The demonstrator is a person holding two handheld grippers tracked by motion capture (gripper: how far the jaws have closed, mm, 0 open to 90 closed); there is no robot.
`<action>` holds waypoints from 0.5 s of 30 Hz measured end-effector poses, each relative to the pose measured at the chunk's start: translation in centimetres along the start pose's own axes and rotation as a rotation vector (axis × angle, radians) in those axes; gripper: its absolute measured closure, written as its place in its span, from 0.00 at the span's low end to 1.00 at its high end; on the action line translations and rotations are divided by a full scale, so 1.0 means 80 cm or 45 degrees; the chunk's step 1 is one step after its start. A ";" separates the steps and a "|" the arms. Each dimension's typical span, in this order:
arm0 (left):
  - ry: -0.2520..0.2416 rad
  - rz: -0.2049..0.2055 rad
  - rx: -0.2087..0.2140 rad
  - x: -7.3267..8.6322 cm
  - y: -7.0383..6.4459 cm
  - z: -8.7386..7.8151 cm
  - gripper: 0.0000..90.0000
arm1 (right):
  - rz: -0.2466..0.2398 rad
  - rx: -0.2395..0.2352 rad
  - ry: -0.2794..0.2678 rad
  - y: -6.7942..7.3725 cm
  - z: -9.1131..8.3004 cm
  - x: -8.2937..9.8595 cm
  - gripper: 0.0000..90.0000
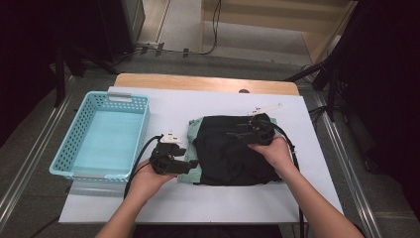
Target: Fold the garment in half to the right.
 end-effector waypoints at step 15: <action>0.077 0.018 -0.019 0.027 -0.001 0.006 0.37 | -0.020 -0.014 0.007 0.012 0.006 0.000 0.38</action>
Point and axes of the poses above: each handheld gripper's, and its own axes: z roughly forward along the jaws, x roughly out of its underside, y roughly to its left, the point moved 6 cm from there along z, roughly forward along the jaws, and after that the axes turned 6 degrees about x, right-handed, at the moved point
